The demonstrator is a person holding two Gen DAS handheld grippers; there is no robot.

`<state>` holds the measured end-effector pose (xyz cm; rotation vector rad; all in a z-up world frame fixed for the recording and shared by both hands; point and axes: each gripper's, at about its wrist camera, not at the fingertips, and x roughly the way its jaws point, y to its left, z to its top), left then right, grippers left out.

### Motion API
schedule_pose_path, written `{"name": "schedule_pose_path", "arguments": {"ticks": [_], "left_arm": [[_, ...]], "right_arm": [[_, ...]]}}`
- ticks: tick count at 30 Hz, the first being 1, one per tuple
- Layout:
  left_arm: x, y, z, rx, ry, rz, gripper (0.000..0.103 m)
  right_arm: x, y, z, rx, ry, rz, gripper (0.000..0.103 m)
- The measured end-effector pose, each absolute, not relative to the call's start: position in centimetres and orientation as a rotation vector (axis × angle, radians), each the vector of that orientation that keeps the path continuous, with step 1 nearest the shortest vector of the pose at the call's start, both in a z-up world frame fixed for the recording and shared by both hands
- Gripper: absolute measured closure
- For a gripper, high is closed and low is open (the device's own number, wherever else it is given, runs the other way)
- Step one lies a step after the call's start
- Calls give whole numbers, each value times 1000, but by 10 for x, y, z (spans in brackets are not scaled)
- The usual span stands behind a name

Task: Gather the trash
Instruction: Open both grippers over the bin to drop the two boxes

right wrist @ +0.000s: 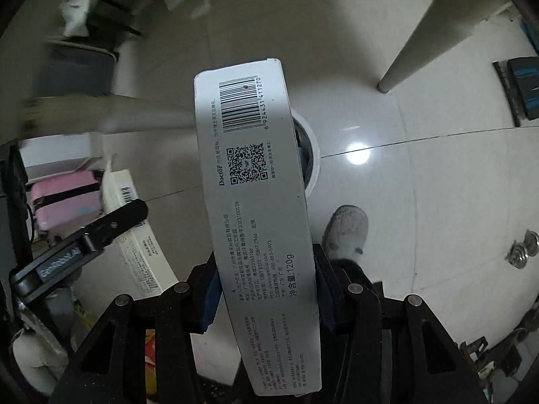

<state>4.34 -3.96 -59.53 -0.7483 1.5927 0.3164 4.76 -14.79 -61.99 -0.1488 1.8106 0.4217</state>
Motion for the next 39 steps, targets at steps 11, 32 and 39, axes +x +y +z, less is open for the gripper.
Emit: {"name": "schedule_pose_path", "arguments": {"ticks": [11,32,39], "left_arm": [[50,-15,-705,-692,1567,406,2],[7,-52,-572,-577,1530,520,2],[-1,-69,-503,-544,1512,504,2]], "right_arm": [[66,-115,-824,-224,1979,533,44],[66,-118,-671,-443,1603,488,1],[55,-134,-590,-420,1572,474,0]]}}
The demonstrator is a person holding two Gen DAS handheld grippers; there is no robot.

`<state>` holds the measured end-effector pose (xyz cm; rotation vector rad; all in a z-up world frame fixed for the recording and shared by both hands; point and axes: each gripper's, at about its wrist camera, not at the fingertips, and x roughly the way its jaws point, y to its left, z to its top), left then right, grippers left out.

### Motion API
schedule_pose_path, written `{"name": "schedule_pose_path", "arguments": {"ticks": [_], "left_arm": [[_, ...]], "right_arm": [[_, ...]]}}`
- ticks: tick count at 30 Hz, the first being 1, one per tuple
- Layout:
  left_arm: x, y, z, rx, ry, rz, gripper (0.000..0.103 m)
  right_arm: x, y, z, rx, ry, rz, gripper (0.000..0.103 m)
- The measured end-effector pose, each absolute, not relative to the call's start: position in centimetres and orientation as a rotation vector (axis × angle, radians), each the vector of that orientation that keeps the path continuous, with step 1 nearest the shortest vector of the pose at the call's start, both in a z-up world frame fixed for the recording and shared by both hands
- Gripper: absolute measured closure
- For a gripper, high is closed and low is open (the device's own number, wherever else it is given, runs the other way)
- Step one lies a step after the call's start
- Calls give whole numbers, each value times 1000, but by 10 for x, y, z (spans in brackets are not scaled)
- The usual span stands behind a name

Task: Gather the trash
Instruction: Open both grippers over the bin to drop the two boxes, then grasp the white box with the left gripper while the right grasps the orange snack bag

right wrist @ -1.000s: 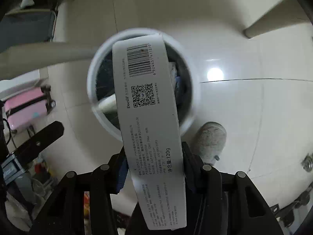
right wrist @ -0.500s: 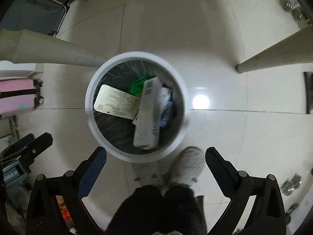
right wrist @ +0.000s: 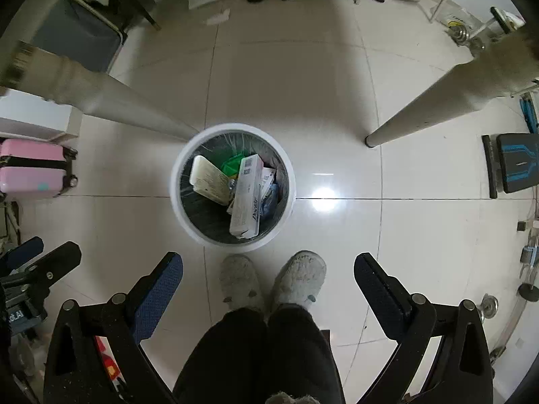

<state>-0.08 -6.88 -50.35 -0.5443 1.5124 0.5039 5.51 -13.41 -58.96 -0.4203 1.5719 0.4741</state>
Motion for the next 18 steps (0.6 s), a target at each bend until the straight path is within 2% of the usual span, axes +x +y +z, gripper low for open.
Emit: {"name": "schedule_pose_path", "arguments": {"ticks": [12,18], "left_arm": [[-27,-96,-361,-485,1459,492,2],[-28,-94,-284,-489,1359,493,2]], "right_arm": [[28,-150,-400,-358,1501,502,0],[20,-151,-318,-279,1489,531,0]]}}
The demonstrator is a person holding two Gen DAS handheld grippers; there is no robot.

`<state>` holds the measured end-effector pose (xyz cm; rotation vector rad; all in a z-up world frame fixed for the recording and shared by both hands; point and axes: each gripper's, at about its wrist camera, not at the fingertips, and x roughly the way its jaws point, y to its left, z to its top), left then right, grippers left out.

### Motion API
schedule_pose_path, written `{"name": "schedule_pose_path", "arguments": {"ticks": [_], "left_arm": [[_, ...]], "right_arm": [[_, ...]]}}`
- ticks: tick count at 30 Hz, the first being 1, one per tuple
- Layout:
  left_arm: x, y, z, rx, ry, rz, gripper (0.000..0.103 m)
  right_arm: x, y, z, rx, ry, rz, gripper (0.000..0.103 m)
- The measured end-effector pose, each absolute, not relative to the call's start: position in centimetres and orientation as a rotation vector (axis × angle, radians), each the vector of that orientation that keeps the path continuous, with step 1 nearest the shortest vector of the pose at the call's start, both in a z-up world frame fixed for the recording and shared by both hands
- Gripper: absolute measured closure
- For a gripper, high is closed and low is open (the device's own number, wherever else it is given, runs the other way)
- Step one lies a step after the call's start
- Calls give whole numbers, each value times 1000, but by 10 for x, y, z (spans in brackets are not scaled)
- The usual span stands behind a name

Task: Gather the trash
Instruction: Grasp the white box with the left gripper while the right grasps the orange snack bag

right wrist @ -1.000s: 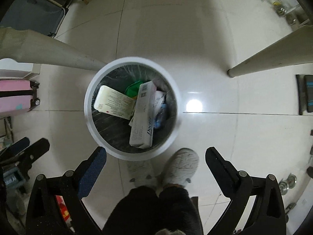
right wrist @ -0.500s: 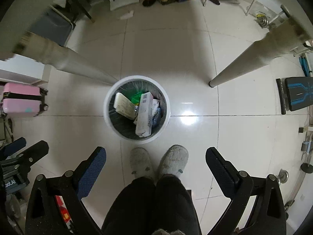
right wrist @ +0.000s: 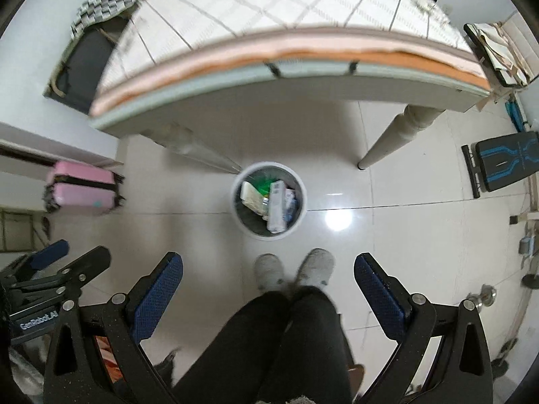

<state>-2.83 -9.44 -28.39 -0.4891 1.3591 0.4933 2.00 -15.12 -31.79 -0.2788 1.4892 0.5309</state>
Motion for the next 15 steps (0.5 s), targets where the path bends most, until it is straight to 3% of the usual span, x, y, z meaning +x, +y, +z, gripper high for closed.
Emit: {"name": "schedule_pose_path", "arguments": {"ticks": [8,15], "left_arm": [[36,-63,-214,-420,1200,571,2],[147,-21,-181,-424,1144,576,0]], "right_arm": [[75,-125,-237,-114,1426,539,0],[207,-99,-207,-49,1349,464,0]]}}
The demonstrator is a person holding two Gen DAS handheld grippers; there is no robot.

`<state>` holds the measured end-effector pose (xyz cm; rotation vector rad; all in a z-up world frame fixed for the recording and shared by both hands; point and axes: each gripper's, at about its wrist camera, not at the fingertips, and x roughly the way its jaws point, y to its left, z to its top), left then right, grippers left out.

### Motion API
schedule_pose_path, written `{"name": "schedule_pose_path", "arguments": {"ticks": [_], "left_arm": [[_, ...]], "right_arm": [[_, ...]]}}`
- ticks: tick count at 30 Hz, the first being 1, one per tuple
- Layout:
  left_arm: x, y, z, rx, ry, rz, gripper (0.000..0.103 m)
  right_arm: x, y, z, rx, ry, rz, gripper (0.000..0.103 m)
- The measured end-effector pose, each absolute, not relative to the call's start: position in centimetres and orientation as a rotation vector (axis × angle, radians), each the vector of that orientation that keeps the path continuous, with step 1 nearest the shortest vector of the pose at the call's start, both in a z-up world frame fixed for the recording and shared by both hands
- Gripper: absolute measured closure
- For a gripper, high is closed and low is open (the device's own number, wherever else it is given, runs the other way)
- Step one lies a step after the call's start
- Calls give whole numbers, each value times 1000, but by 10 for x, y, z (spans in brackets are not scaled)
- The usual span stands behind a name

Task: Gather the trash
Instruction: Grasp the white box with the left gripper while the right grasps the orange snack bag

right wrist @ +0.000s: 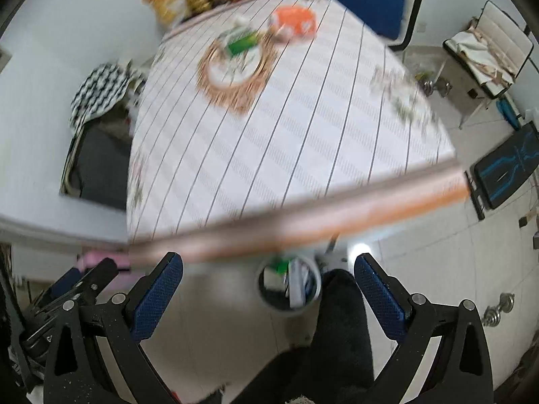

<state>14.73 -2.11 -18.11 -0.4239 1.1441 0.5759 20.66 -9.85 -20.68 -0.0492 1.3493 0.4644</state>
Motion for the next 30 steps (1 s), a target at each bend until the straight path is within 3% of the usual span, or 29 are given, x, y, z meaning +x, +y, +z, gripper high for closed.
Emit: {"name": "schedule_pose_path", "arguments": {"ticks": [8,17,24,30], "left_arm": [[341,53,-167,-582,1138,586,0],[544,103,-209,-670,1259,532,0],[603,126,-285,-627,1448,582,0],[595,144,-327,-708,1480,614,5]], "right_arm": [[431,-46,-229,-2,1360,403,0],[658,2,-297,62,1454,278,0],[726,42,-344,65,1519,301,0],[736,71,-376,20,1554,310,1]]}}
